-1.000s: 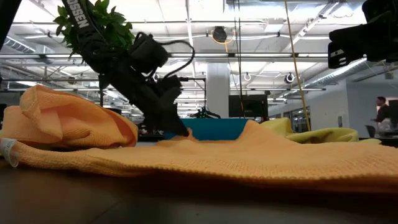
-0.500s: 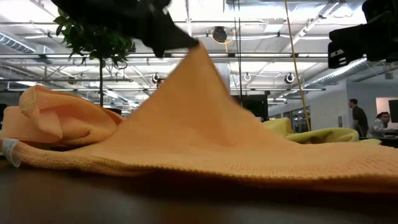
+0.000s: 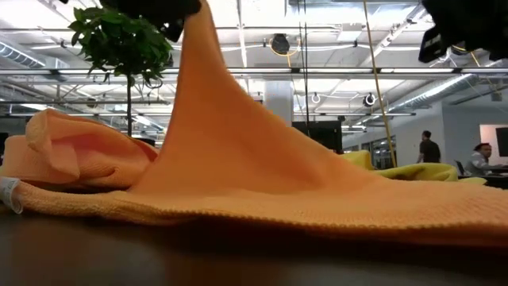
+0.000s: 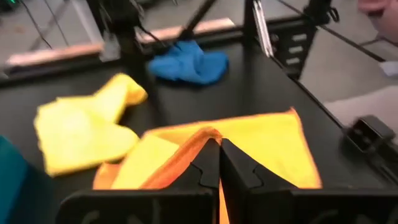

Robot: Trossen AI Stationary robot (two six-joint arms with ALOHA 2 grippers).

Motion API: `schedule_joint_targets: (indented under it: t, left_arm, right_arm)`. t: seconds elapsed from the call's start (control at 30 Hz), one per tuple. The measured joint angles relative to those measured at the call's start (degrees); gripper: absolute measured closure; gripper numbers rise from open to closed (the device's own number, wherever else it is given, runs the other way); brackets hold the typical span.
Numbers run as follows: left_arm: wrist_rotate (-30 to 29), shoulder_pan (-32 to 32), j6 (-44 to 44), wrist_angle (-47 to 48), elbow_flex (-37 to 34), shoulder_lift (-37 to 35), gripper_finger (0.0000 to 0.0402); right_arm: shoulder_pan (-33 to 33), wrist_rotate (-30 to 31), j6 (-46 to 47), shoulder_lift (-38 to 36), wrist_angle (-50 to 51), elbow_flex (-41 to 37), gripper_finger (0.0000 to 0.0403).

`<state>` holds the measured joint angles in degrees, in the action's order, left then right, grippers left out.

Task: Fold microfiber towels
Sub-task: Fold the right orange microfiber towel

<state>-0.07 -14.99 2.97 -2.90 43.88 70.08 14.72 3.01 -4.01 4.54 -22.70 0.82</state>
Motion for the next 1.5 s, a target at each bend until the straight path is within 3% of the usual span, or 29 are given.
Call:
schedule_joint_targets:
  t: [0.07, 0.17, 0.27, 0.33, 0.63, 0.83, 1.07, 1.23, 1.5]
  left_arm:
    - [0.0, -1.1, -1.8, 0.9, 0.0, 0.8, 0.0399]
    - [-0.3, -2.9, -5.1, 2.8, -0.2, 1.6, 0.0399]
    - [-1.8, -4.6, -7.5, 3.3, -0.2, 2.8, 0.0399]
    - [-2.9, -5.6, -8.8, 4.1, -0.3, 3.3, 0.0399]
    - [-6.1, -6.5, -10.7, 2.8, -0.2, 5.7, 0.0399]
    - [-9.0, -6.4, -10.5, 2.4, -0.2, 5.7, 0.0397]
    - [-9.1, -6.2, -9.6, 0.6, -0.2, 5.7, 0.0394]
    - [-9.1, -6.2, -9.2, 0.5, -0.2, 5.7, 0.0397]
    - [-9.1, -7.3, -9.5, 0.9, -0.2, 5.7, 0.0398]
  right_arm:
    - [0.0, 1.3, -1.3, 0.0, -3.8, 0.0, 0.0397]
    - [0.0, 10.9, -3.2, 0.3, -4.5, 0.0, 0.0397]
    - [0.0, 21.9, 4.0, 3.7, -3.0, 0.0, 0.0397]
    - [-0.1, 24.1, 6.6, 7.7, -3.1, 0.0, 0.0397]
    - [-2.5, 17.7, 12.1, 33.8, -6.0, 3.9, 0.0397]
    - [-4.1, 16.0, 10.3, 51.0, -15.3, 7.8, 0.0397]
    - [-5.4, 7.2, 13.4, 66.1, -18.9, 15.8, 0.0391]
    - [-5.4, 7.2, 9.2, 74.7, -17.0, 22.6, 0.0369]
    - [-10.5, 7.2, 7.6, 80.9, -14.7, 26.5, 0.0299]
